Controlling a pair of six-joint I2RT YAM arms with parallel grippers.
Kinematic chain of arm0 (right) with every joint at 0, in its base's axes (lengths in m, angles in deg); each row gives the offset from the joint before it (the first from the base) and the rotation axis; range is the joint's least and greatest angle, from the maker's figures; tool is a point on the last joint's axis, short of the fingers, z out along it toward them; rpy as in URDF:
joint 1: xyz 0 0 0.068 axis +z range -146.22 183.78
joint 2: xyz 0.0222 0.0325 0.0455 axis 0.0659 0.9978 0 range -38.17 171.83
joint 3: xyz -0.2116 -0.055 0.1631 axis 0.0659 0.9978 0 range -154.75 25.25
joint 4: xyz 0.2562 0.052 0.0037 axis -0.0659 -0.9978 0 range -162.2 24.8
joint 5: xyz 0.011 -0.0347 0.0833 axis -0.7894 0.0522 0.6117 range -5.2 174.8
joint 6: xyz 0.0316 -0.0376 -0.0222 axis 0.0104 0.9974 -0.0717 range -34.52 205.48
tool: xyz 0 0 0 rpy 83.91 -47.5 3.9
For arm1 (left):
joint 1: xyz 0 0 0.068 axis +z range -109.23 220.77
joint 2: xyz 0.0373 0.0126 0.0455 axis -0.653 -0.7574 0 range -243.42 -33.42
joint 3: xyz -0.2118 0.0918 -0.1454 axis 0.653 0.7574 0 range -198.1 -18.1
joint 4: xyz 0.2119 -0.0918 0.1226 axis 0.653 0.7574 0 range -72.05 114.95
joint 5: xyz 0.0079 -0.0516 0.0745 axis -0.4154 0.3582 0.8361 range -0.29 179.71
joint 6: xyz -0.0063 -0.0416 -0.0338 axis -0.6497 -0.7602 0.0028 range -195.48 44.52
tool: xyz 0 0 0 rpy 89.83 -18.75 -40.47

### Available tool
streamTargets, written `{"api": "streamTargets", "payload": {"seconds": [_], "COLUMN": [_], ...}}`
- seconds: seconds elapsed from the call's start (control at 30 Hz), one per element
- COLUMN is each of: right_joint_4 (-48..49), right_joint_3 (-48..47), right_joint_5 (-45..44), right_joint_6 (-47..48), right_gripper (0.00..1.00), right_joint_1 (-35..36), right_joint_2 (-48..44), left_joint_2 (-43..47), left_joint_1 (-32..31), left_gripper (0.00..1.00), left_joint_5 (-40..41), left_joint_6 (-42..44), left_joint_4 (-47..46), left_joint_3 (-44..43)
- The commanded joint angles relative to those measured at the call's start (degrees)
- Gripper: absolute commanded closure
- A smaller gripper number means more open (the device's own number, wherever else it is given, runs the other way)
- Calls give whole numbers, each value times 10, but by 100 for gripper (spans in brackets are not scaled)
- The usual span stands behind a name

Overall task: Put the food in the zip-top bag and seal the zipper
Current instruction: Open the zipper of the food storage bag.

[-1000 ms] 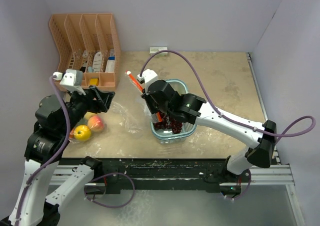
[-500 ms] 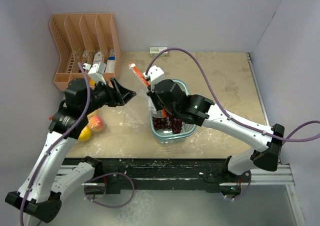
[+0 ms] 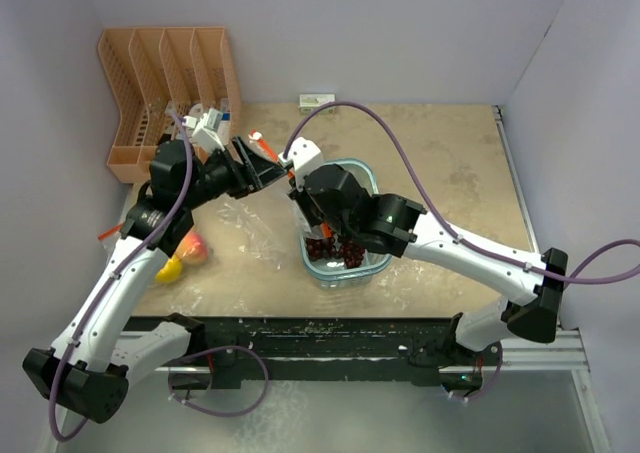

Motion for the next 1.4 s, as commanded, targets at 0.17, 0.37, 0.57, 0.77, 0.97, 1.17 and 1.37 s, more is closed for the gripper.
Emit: {"api": "streamTargets", "payload": {"seconds": [0.17, 0.37, 0.57, 0.77, 0.97, 1.17, 1.37], "right_joint_4": [18, 19, 17, 15, 16, 14, 6], "right_joint_3": [-28, -31, -38, -46, -57, -64, -59], "right_joint_5": [-14, -17, -19, -9, -6, -7, -20], "right_joint_6": [21, 24, 27, 30, 33, 34, 25], "right_gripper": [100, 100, 100, 100, 100, 100, 100], "right_joint_1": [22, 24, 27, 29, 32, 33, 33], "right_joint_2": [8, 8, 12, 25, 37, 45, 34], "left_joint_2": [-26, -26, -36, -44, -53, -60, -58], "left_joint_1": [2, 2, 2, 1, -4, -12, -11], "left_gripper": [41, 56, 58, 48, 64, 96, 100], "left_joint_5": [-13, -15, -30, -34, -42, -45, -30], "left_joint_6": [-27, -18, -14, -13, -9, -9, 13], "left_joint_4": [-77, -89, -111, -127, -136, -147, -148], "left_joint_3": [7, 24, 43, 50, 50, 54, 65]}}
